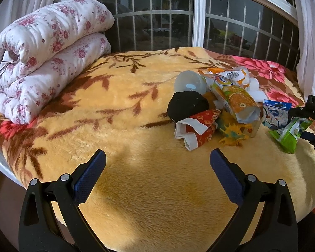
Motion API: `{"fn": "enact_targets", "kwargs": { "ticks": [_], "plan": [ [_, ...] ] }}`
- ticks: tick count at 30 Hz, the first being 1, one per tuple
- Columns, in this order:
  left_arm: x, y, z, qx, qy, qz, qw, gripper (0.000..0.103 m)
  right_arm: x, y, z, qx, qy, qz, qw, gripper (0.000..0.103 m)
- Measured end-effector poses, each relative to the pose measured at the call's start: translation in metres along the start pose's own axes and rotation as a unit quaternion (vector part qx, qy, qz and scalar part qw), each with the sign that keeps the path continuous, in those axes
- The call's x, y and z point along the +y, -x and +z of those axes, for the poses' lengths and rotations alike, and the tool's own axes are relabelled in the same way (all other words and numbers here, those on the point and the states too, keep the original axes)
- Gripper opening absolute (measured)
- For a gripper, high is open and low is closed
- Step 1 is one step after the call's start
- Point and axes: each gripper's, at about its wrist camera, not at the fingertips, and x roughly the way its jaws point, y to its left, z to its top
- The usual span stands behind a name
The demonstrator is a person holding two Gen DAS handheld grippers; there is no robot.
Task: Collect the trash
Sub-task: 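Lift the green wrapper off the blanket with the right gripper, then grasp the black cap with the left gripper while the right gripper holds the wrapper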
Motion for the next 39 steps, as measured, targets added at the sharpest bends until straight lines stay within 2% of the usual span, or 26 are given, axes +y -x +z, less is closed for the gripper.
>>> {"fn": "enact_targets", "kwargs": {
  "ticks": [6,7,10,14,18,20,27,32,39],
  "plan": [
    [0.001,-0.001,-0.001,0.001,0.001,0.001,1.0000,0.097,0.022,-0.016,-0.003,0.012,0.040,0.015,0.999,0.078],
    [0.002,-0.001,-0.001,0.001,0.002,0.002,1.0000,0.097,0.026,-0.019,-0.004,0.015,0.047,0.016,0.999,0.076],
    [0.003,-0.001,-0.002,0.002,0.004,0.004,1.0000,0.097,0.043,-0.025,-0.010,0.025,0.073,0.037,0.996,0.057],
    [0.007,0.000,-0.004,0.005,0.009,0.008,0.9999,0.097,0.061,-0.020,-0.022,0.005,0.119,0.010,0.993,0.055],
    [0.008,0.005,-0.006,0.005,0.010,0.013,0.9999,0.097,0.064,-0.001,-0.033,-0.001,0.150,0.005,0.989,0.055],
    [0.007,0.007,-0.005,0.005,0.011,0.012,0.9999,0.097,0.064,0.011,-0.039,-0.010,0.175,-0.014,0.984,0.051],
    [-0.004,0.014,-0.005,0.010,0.002,0.004,0.9999,0.097,0.056,0.057,-0.055,-0.044,0.233,-0.048,0.970,0.051],
    [-0.009,0.013,-0.007,0.022,-0.003,-0.010,0.9997,0.097,0.043,0.094,-0.061,-0.066,0.243,-0.036,0.967,0.050],
    [-0.002,-0.006,0.002,0.044,-0.008,-0.027,0.9986,0.097,0.021,0.123,-0.071,-0.077,0.242,-0.019,0.967,0.050]
  ]
}}
